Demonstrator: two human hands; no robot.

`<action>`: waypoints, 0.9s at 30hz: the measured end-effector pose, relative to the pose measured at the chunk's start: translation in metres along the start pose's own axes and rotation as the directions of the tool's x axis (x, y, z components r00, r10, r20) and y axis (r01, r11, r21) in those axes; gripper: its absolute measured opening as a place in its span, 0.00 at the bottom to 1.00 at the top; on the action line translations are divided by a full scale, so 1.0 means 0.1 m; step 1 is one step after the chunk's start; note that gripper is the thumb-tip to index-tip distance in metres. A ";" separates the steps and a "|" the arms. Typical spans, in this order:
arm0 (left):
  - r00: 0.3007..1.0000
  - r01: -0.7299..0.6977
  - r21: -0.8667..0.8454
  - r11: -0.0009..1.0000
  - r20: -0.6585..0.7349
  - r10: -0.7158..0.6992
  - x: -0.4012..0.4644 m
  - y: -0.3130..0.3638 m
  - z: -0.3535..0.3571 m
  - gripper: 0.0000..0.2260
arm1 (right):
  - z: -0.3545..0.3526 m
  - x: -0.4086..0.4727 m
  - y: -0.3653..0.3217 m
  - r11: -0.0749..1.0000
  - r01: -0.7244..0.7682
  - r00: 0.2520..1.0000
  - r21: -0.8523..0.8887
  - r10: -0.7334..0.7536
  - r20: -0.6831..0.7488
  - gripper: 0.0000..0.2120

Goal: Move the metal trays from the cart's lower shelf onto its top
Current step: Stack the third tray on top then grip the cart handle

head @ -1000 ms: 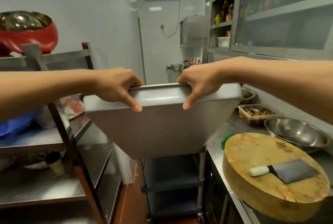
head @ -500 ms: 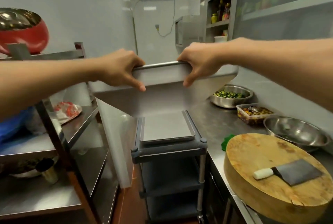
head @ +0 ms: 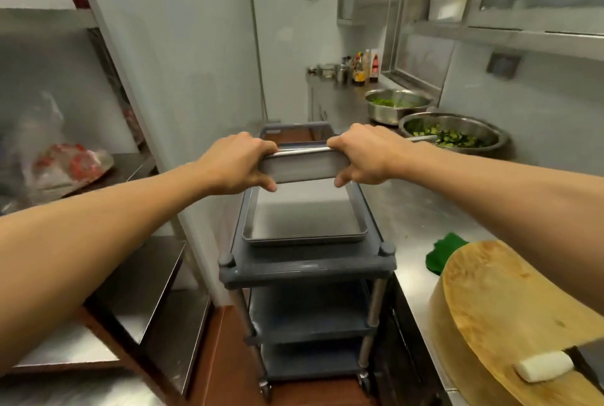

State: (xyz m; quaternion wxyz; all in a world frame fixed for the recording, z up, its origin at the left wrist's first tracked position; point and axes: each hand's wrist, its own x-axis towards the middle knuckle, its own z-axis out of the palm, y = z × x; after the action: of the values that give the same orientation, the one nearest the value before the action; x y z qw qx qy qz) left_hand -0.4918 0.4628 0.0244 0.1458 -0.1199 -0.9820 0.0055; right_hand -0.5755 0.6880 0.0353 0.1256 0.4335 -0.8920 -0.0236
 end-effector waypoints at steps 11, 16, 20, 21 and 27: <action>0.999 -0.005 0.084 0.996 0.053 0.001 0.57 -0.51 1.34 0.15 | 1.39 0.60 0.46 0.998 0.000 1.000 0.057 -0.002 0.027 0.17; 0.994 0.010 0.081 0.997 0.107 -0.019 0.65 -0.78 1.86 0.13 | 1.97 0.84 0.42 0.996 -0.006 0.998 0.087 0.000 0.069 0.14; 0.990 -0.002 0.080 0.997 0.144 -0.010 0.70 -0.92 2.32 0.11 | 2.46 0.95 0.42 0.997 -0.007 0.994 0.078 -0.002 0.110 0.10; 0.986 -0.007 0.077 0.997 0.167 -0.006 0.71 -0.93 2.44 0.10 | 2.58 0.97 0.42 0.997 -0.010 0.991 0.072 0.000 0.135 0.09; 0.955 -0.023 0.028 0.999 0.297 0.014 0.80 -1.05 3.15 0.14 | 3.21 1.03 0.47 0.998 -0.033 0.963 0.044 0.020 0.267 0.06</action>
State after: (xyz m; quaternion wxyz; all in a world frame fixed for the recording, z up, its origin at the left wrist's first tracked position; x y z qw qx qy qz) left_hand -0.6814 0.3877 -0.2495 -0.0014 -0.1246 -0.9914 0.0403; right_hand -0.7512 0.6157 -0.2469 -0.0057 0.4174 -0.9068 -0.0586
